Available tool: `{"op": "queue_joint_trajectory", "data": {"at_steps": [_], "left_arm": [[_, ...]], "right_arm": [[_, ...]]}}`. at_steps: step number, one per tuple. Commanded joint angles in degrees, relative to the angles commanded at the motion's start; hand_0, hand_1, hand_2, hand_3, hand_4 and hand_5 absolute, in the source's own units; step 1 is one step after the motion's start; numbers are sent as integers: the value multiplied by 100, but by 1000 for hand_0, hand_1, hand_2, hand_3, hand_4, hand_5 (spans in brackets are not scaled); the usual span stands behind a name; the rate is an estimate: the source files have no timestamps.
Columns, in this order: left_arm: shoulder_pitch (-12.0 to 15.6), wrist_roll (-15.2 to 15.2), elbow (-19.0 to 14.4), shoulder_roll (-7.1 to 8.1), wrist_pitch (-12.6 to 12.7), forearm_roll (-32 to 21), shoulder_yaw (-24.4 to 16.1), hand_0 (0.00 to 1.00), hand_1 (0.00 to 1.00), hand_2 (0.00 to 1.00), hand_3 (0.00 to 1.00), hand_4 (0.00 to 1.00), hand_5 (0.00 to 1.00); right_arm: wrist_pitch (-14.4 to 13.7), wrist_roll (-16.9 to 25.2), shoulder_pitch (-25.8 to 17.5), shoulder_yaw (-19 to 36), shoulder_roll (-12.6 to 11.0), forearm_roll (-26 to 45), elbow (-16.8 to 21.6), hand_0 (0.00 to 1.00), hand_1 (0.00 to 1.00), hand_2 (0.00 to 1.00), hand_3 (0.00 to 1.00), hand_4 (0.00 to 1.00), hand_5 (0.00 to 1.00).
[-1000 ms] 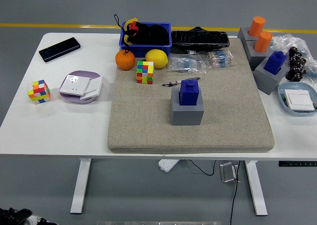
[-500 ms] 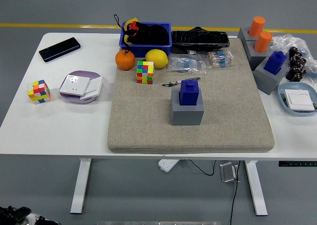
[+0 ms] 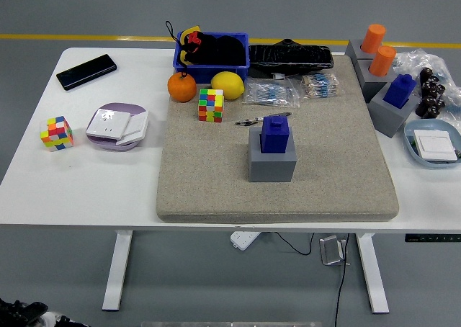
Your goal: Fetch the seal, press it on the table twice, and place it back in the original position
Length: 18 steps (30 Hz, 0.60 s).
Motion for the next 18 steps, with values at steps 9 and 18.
{"op": "queue_joint_trajectory", "data": {"at_steps": [9,18], "left_arm": [[2,-64,18,9,-176,206,-157,721,690,678,745,819,77],[-5,-66,18,15,-131,80,-64,724,690,678,746,826,80]], "right_arm": [[-4,-2,49,6,-9,-11,16,857,798,762,726,957,303],[-4,-4,36,-17,-11,-9,16,857,798,761,727,955,300]]}}
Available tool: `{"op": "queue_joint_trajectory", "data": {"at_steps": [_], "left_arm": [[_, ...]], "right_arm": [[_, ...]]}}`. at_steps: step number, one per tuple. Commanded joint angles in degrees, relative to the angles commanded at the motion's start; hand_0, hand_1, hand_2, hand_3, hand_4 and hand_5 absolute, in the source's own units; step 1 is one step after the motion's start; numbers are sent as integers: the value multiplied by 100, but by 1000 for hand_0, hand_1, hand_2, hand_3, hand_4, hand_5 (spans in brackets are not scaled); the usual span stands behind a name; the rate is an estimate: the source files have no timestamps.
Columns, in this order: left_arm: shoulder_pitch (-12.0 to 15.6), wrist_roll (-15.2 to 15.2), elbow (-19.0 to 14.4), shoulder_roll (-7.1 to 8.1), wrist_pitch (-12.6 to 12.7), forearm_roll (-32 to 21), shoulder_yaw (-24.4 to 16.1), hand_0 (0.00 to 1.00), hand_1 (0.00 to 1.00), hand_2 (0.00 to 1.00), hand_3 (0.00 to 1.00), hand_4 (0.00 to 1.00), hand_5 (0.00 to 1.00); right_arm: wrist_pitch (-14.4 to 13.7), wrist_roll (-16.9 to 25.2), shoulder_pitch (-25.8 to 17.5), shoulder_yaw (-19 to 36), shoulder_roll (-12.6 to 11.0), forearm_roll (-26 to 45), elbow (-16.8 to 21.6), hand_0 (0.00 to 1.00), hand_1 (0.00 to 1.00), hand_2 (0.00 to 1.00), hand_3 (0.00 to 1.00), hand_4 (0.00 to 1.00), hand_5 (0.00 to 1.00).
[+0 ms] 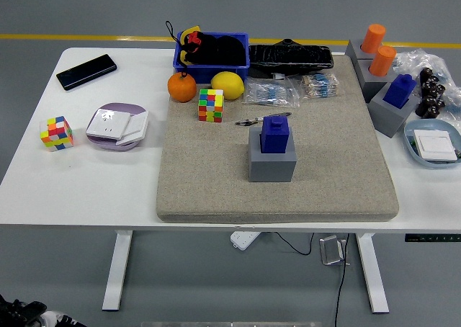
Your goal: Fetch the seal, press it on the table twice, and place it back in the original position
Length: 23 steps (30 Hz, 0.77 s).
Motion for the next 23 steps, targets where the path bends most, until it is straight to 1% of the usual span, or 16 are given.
{"op": "queue_joint_trajectory", "data": {"at_steps": [1,6,7,10,14,18,20,22,23], "left_arm": [[5,6,1,-1,10,-24,-3,724,689,680,746,824,116],[38,9,14,9,155,-237,73,724,689,680,746,824,116],[45,-5,21,25,188,-295,103,723,691,680,747,731,211],[56,-35,35,63,227,-359,120,723,691,680,747,731,211],[82,16,39,132,272,59,-414,722,693,681,747,719,208],[97,47,39,174,296,256,-649,722,693,681,747,719,208],[104,12,39,196,307,136,-558,722,691,681,747,711,215],[119,-58,39,230,321,-118,-319,722,691,681,747,711,215],[126,-61,39,240,325,-118,-326,722,691,681,747,711,215]], "right_arm": [[-1,0,-3,-4,0,0,0,857,797,761,727,952,298],[-5,1,-11,-20,-12,5,-1,857,797,761,727,952,298],[-5,1,-14,-18,-13,4,-1,857,797,761,726,950,297],[-8,2,-12,-19,-18,6,-3,857,797,761,726,950,297],[-8,1,-2,-27,-18,3,-2,856,797,761,726,949,296],[-9,-1,5,-37,-14,-4,-6,856,797,761,726,949,296],[-11,-2,5,-43,-15,-5,-8,856,797,761,726,947,294],[-11,-3,4,-56,-19,-4,-13,856,797,761,726,947,294],[-11,-3,5,-64,-22,-3,-13,856,797,761,726,947,294]]}}
